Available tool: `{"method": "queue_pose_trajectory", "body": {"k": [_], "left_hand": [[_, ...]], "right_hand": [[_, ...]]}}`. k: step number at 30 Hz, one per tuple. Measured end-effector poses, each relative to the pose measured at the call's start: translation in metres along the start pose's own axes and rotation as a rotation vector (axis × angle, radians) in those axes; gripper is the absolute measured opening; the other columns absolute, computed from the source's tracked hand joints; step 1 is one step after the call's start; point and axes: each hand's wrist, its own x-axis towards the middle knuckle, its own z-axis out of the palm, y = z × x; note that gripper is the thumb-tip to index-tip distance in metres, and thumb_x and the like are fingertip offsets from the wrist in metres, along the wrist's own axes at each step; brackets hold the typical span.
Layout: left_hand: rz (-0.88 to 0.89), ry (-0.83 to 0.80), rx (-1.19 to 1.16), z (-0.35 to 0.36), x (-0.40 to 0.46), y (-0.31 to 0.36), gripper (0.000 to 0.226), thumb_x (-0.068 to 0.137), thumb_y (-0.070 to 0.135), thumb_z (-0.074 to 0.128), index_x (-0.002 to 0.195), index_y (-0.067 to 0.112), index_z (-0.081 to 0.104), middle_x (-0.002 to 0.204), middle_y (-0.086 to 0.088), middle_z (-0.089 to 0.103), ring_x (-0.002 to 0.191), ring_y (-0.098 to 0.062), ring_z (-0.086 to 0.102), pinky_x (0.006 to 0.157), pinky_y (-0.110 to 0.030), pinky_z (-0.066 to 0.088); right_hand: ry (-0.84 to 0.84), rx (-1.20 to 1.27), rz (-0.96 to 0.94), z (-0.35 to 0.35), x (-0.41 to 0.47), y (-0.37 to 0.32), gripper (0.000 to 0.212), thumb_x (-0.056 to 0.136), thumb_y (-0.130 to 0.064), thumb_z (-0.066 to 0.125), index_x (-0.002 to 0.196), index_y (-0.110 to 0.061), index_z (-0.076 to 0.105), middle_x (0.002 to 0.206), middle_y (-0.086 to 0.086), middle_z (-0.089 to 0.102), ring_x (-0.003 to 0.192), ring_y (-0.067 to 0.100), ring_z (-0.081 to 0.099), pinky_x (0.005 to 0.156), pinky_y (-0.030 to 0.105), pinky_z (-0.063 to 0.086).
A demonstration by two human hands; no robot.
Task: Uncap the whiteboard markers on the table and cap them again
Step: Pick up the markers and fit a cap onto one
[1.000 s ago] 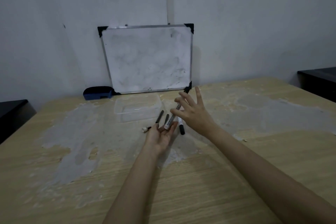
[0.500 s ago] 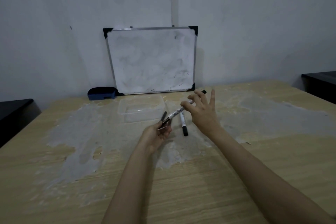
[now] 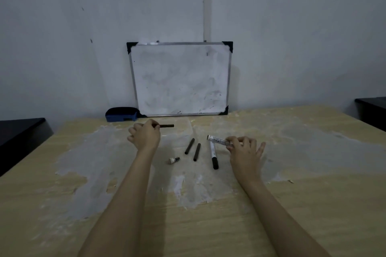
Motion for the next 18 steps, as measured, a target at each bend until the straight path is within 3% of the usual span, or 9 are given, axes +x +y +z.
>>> {"method": "queue_pose_trajectory", "body": {"k": [4,7,9,11,13,18], "left_hand": [[0.076,-0.077,0.161,0.013,0.012,0.001,0.034,0.093,0.037,0.045,0.120,0.018,0.055,0.132,-0.021,0.045,0.124,-0.035,0.034,0.102,-0.042,0.028],[0.130,0.067,0.186,0.026,-0.001,0.002,0.048,0.091,0.043,0.046,0.126,0.010,0.048,0.130,-0.022,0.047,0.121,-0.034,0.038,0.096,-0.043,0.032],[0.267,0.146,0.141,0.032,-0.018,0.007,0.042,0.091,0.040,0.047,0.117,0.008,0.053,0.121,-0.018,0.053,0.115,-0.032,0.043,0.091,-0.042,0.035],[0.436,0.093,0.144,0.040,-0.034,0.012,0.033,0.091,0.037,0.047,0.104,0.009,0.058,0.110,-0.013,0.059,0.109,-0.030,0.049,0.088,-0.039,0.036],[0.519,-0.001,0.206,0.045,-0.046,0.017,0.033,0.090,0.039,0.046,0.097,0.011,0.059,0.104,-0.009,0.062,0.106,-0.027,0.052,0.087,-0.036,0.037],[0.495,-0.129,0.500,0.060,-0.064,0.023,0.047,0.085,0.048,0.051,0.113,0.011,0.058,0.121,-0.009,0.054,0.118,-0.027,0.042,0.097,-0.037,0.034]], "right_hand": [[0.004,-0.013,-0.018,-0.002,0.001,-0.002,0.028,0.056,-0.004,0.085,0.078,-0.013,0.072,0.074,0.014,0.068,0.079,0.040,0.065,0.085,0.077,0.032],[0.007,-0.034,-0.042,-0.001,0.003,-0.004,0.029,0.053,-0.005,0.087,0.077,-0.013,0.072,0.072,0.013,0.068,0.076,0.039,0.066,0.082,0.078,0.034],[-0.016,-0.020,-0.029,0.000,0.003,-0.002,0.024,0.062,-0.006,0.082,0.082,-0.013,0.072,0.078,0.015,0.069,0.083,0.040,0.064,0.089,0.077,0.030],[-0.046,-0.001,-0.010,-0.001,0.002,-0.002,0.019,0.071,-0.007,0.076,0.089,-0.013,0.071,0.086,0.016,0.068,0.092,0.040,0.061,0.097,0.075,0.024],[-0.039,-0.007,-0.021,-0.002,0.001,-0.001,0.020,0.070,-0.007,0.076,0.088,-0.014,0.071,0.085,0.016,0.068,0.091,0.040,0.061,0.095,0.076,0.023],[-0.050,-0.081,-0.027,-0.001,0.001,0.001,0.025,0.061,-0.008,0.083,0.080,-0.018,0.071,0.076,0.012,0.067,0.082,0.038,0.063,0.088,0.079,0.028]]}}
